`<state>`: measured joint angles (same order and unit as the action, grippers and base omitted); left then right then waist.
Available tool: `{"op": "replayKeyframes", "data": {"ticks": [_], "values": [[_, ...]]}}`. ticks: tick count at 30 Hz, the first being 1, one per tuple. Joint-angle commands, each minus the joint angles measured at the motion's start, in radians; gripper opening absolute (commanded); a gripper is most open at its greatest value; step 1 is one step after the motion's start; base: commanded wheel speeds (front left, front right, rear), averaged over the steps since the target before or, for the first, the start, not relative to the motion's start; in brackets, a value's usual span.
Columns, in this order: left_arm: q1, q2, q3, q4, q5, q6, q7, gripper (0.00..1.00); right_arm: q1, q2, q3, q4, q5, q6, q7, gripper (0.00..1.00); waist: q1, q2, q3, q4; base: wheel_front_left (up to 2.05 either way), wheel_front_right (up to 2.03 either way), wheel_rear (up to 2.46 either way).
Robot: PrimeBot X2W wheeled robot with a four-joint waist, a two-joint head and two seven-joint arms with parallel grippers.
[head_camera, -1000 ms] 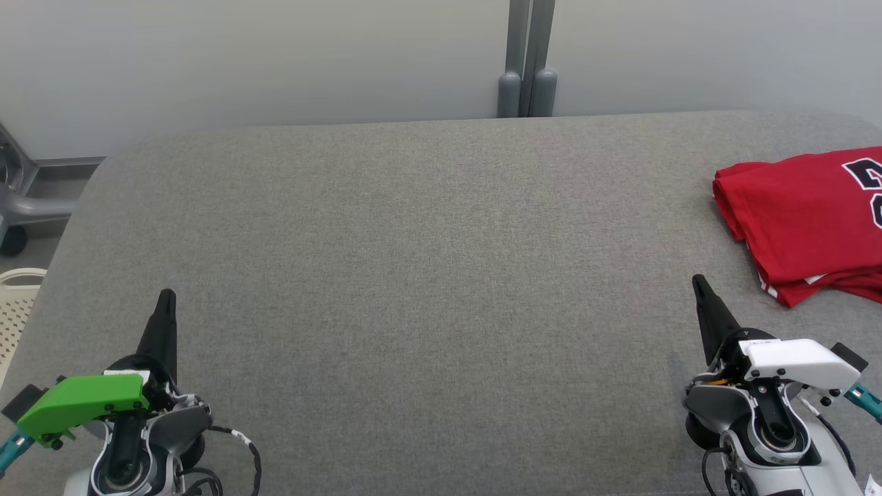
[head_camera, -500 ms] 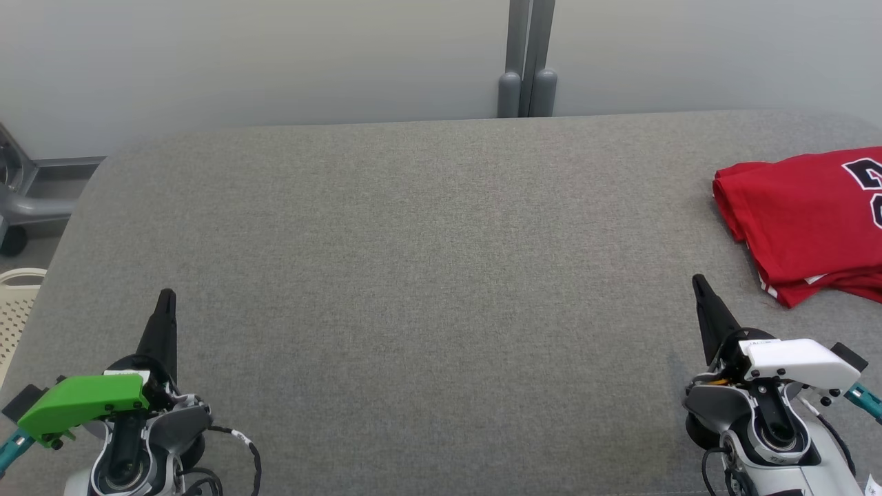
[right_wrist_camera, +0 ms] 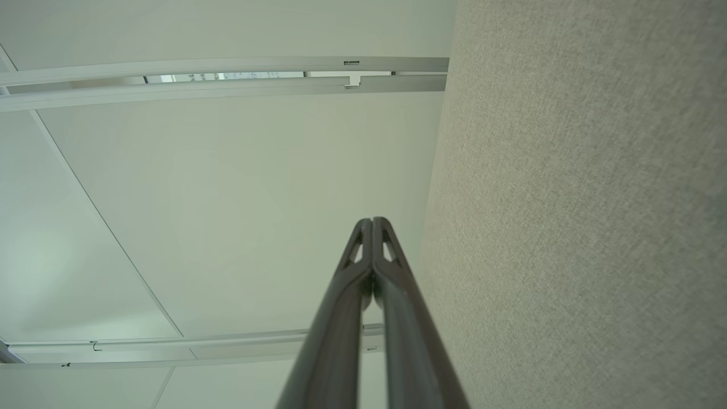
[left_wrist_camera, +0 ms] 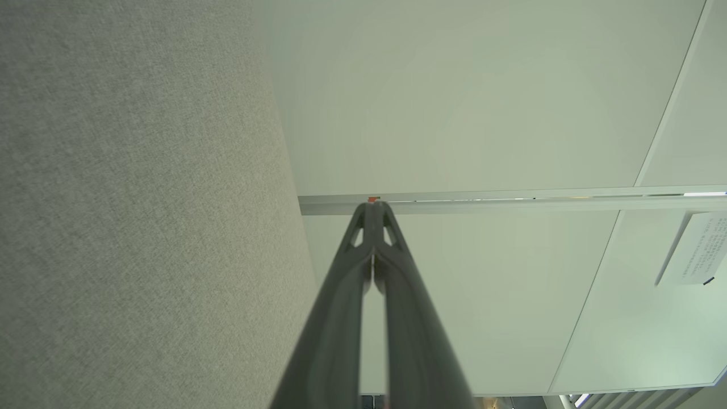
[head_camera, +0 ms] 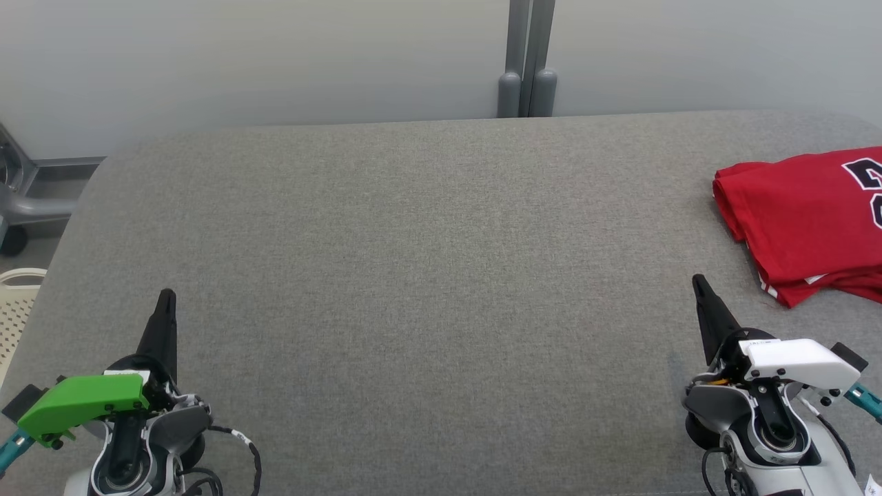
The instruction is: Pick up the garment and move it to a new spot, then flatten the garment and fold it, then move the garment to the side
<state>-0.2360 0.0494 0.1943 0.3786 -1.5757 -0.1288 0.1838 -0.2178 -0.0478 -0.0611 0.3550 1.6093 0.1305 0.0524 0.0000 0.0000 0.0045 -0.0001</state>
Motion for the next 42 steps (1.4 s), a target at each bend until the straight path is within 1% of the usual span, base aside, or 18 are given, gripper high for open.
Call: {"op": "replayKeyframes", "data": {"ticks": [1, 42], "values": [[-0.013, 0.001, 0.003, -0.003, -0.008, -0.005, 0.002, 0.0, -0.008, -0.004, -0.002, -0.003, 0.007, 0.0, 0.002, 0.0, 0.0, 0.0, 0.0, 0.0, 0.0, 0.0, 0.0], [-0.013, 0.001, 0.003, -0.003, -0.008, -0.005, 0.001, 0.0, -0.008, -0.004, -0.002, -0.003, 0.007, 0.0, 0.002, 0.0, 0.0, 0.0, 0.0, 0.0, 0.0, 0.0, 0.0]]}}
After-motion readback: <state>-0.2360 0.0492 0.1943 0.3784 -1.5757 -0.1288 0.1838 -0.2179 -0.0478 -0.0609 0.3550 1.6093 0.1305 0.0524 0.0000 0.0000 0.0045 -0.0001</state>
